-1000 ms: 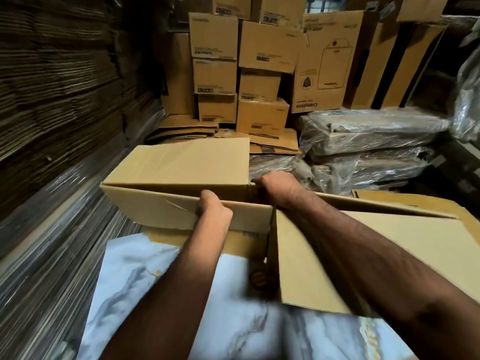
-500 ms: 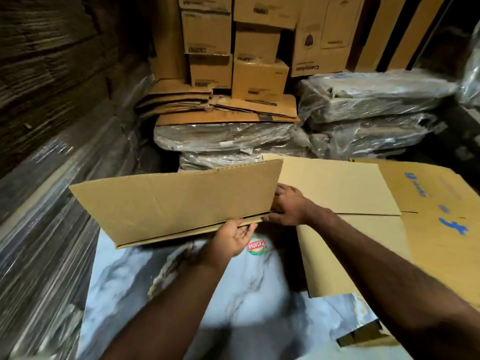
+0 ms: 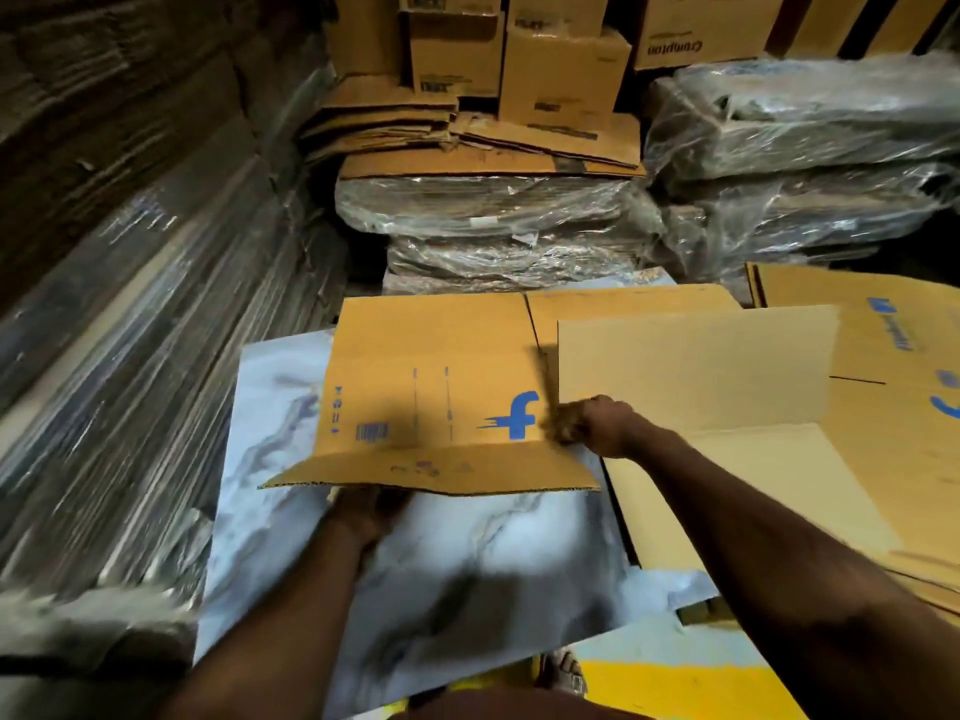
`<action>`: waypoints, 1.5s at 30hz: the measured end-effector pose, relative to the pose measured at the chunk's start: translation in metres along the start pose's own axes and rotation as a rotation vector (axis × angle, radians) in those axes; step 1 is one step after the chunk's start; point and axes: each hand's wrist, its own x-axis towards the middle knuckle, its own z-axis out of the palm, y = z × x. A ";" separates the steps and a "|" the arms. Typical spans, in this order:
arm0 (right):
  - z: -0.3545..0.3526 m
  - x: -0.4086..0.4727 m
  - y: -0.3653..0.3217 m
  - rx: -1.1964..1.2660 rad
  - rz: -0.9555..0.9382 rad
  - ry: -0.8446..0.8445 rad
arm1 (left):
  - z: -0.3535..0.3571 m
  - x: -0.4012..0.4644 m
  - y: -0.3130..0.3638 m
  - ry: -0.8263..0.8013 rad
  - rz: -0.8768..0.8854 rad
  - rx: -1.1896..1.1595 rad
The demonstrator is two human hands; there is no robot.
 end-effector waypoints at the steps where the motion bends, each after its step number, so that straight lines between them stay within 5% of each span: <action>1: -0.002 0.003 -0.005 0.080 0.027 -0.009 | -0.014 -0.002 0.009 0.016 0.014 -0.019; 7: -0.016 0.027 -0.054 0.276 0.013 -0.051 | -0.049 -0.017 0.049 0.030 0.167 -0.160; 10: -0.012 0.036 -0.079 0.297 -0.047 -0.125 | -0.053 -0.039 0.064 -0.079 0.167 -0.044; 16: 0.005 0.051 -0.120 0.220 -0.065 -0.108 | -0.081 -0.048 0.058 -0.082 0.032 0.482; 20: 0.028 0.054 -0.141 0.075 0.010 -0.178 | -0.098 -0.029 0.046 0.002 -0.062 1.102; 24: 0.051 0.055 -0.151 -0.017 0.068 -0.104 | -0.110 0.015 0.044 0.196 0.247 1.319; 28: 0.061 0.054 -0.168 0.004 0.070 0.004 | -0.106 0.065 0.053 0.232 0.517 1.198; 33: 0.081 0.054 -0.186 0.013 0.029 0.088 | -0.052 0.056 0.084 0.119 0.565 1.105; 40: 0.086 0.052 -0.198 0.147 0.119 0.168 | -0.018 0.070 0.118 0.132 0.512 0.724; 45: 0.086 0.042 -0.197 0.151 0.189 0.309 | -0.001 0.060 0.145 -0.159 0.205 0.576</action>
